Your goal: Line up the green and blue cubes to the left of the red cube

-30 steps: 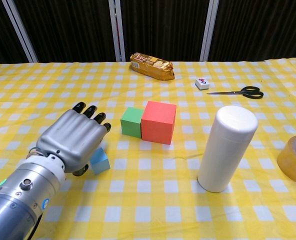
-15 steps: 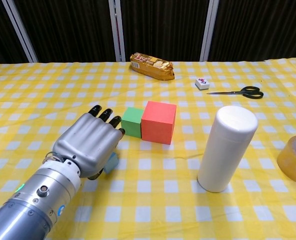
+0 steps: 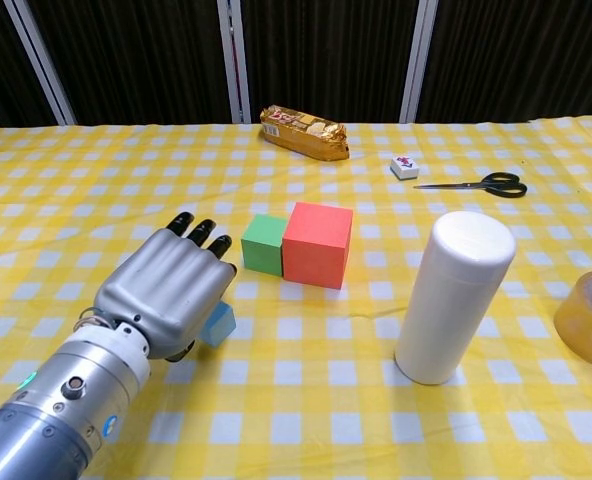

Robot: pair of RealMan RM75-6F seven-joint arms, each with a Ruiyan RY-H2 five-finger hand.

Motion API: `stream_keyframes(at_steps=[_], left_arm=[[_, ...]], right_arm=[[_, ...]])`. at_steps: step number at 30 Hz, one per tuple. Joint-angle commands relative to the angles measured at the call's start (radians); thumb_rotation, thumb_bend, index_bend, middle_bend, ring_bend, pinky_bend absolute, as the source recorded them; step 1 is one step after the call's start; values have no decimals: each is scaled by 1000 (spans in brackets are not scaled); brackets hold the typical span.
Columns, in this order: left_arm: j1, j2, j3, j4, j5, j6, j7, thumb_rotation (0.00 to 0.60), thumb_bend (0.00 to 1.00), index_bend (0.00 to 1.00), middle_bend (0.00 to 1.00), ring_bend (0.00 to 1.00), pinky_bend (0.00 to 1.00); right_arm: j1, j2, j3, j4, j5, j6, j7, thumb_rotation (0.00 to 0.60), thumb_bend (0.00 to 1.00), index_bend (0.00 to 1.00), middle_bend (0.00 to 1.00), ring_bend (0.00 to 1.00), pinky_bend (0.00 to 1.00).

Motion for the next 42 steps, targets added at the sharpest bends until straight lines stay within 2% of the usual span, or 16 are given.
stream_keyframes(at_steps=[1, 19, 33, 42], left_arm=[[1, -1, -3, 3, 0, -1, 0, 600, 306, 342, 91, 0, 0], [4, -23, -3, 31, 7, -25, -4, 600, 307, 336, 90, 0, 0], [14, -30, -4, 43, 17, -27, -4, 600, 321, 415, 109, 0, 0], [22, -29, -10, 50, 29, -23, -26, 600, 389, 459, 141, 0, 0]], right_arm=[[-1, 1, -1, 0, -2, 1, 3, 600, 282, 61, 0, 15, 0], [-2, 5, -3, -2, -8, 5, 3, 600, 282, 61, 0, 15, 0], [-5, 6, -5, -3, -10, 9, 1, 600, 282, 61, 0, 16, 0], [-5, 3, -5, -3, -8, 8, -5, 600, 282, 61, 0, 16, 0]])
